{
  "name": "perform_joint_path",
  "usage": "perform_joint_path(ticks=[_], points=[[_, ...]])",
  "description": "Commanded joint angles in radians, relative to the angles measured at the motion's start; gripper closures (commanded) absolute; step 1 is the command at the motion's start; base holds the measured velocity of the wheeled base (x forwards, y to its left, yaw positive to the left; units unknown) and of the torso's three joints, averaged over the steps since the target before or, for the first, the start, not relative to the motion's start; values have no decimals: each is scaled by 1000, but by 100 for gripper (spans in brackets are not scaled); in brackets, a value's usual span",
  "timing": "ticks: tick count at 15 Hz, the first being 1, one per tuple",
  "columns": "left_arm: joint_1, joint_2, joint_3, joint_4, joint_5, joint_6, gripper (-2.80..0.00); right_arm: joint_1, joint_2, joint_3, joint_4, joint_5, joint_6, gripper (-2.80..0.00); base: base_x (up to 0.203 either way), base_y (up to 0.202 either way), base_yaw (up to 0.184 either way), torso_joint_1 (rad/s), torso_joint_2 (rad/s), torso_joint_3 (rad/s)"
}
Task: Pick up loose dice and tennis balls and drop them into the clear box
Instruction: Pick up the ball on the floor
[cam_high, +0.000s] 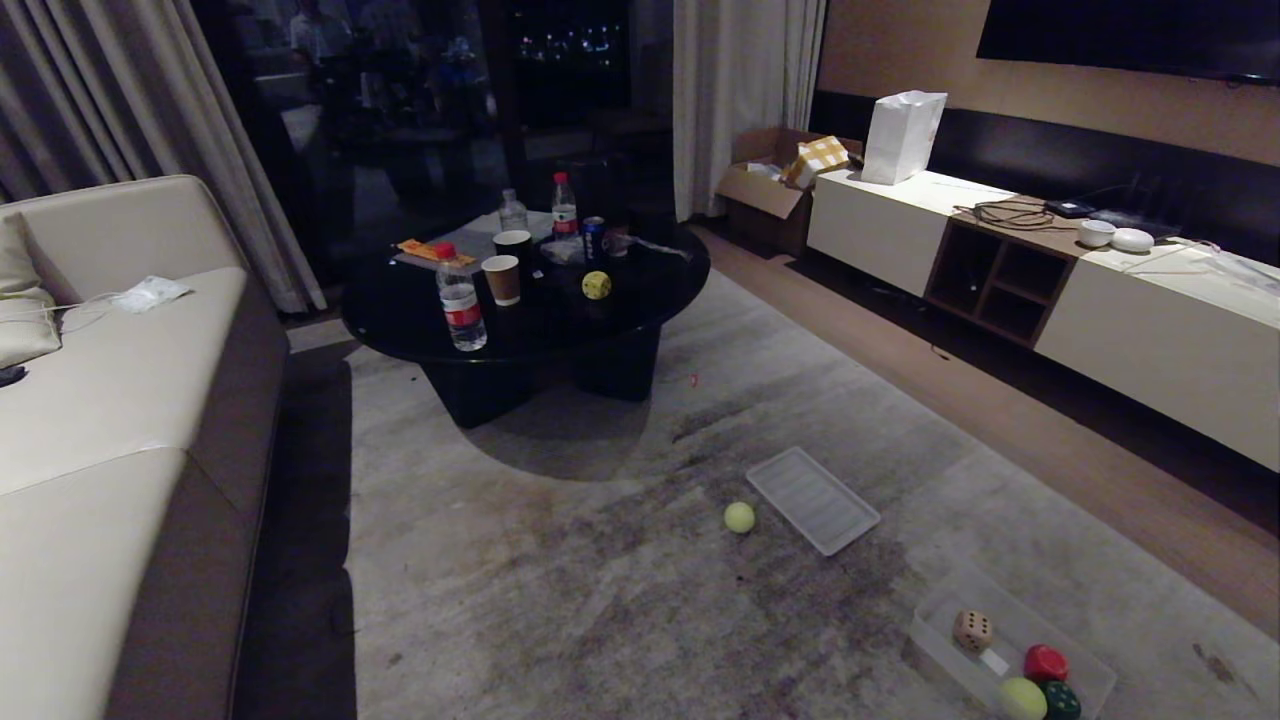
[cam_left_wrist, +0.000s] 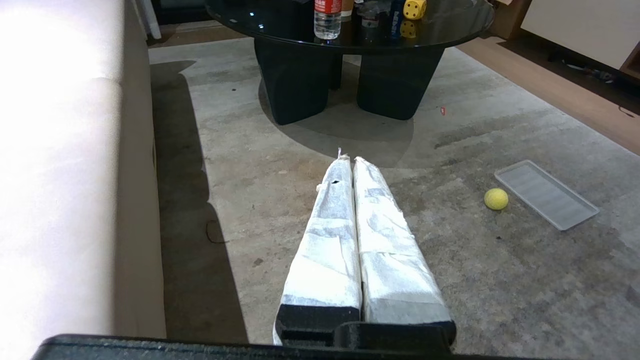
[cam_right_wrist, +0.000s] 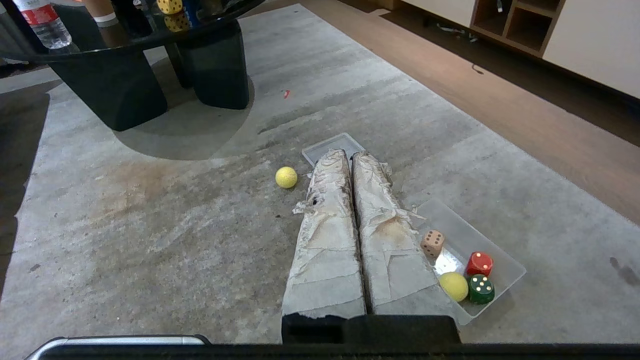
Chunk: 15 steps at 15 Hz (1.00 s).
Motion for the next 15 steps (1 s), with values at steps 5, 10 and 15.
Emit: perform_joint_path(ticks=[5, 10, 15], points=[[0, 2, 2, 0, 2, -5, 0, 0, 1, 9, 0, 2, 2, 0, 0, 0, 0, 0, 0, 0], [0, 2, 2, 0, 2, -6, 0, 0, 1, 9, 0, 1, 2, 0, 0, 0, 0, 0, 0, 0], [0, 2, 2, 0, 2, -6, 0, 0, 1, 9, -1, 2, 2, 0, 0, 0, 0, 0, 0, 0]])
